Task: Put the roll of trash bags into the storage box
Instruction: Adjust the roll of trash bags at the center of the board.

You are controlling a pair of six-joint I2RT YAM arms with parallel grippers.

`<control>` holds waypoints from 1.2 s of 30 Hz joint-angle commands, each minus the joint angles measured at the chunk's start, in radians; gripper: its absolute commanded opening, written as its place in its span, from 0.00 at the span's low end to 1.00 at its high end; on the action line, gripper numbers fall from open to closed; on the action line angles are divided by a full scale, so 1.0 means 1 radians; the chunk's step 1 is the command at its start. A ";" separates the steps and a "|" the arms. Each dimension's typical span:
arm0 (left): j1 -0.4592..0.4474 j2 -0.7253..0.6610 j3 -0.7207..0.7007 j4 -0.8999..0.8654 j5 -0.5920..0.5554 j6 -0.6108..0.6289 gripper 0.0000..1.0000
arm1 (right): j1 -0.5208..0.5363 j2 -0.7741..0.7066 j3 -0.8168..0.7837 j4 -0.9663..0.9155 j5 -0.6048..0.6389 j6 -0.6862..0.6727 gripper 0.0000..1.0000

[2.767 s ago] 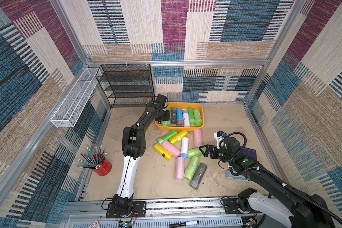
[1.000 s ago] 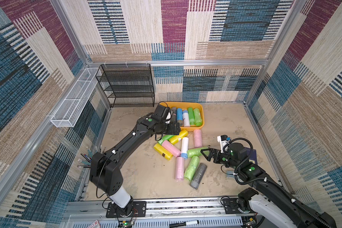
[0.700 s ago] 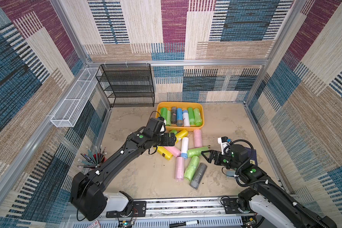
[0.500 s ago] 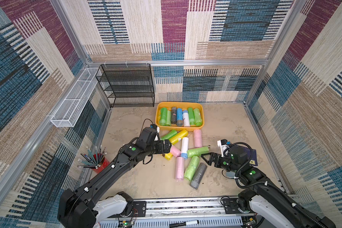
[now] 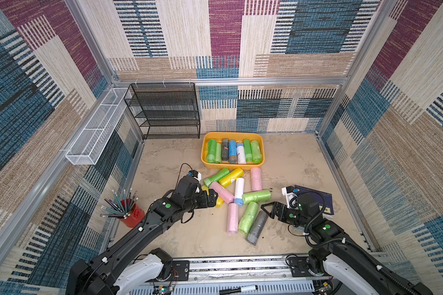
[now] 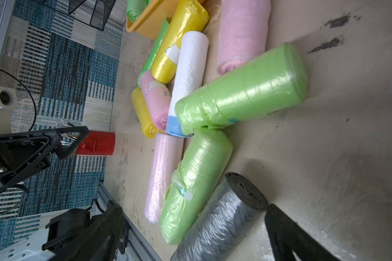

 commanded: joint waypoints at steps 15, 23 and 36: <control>0.002 0.032 -0.026 0.082 -0.016 0.000 0.98 | 0.057 0.042 -0.008 -0.072 0.049 0.054 0.99; 0.002 0.056 -0.013 0.082 -0.019 0.009 0.98 | 0.110 0.049 -0.064 -0.014 0.041 0.128 0.99; 0.002 0.061 -0.009 0.079 -0.030 0.016 0.99 | 0.158 0.089 -0.082 0.046 0.032 0.193 0.84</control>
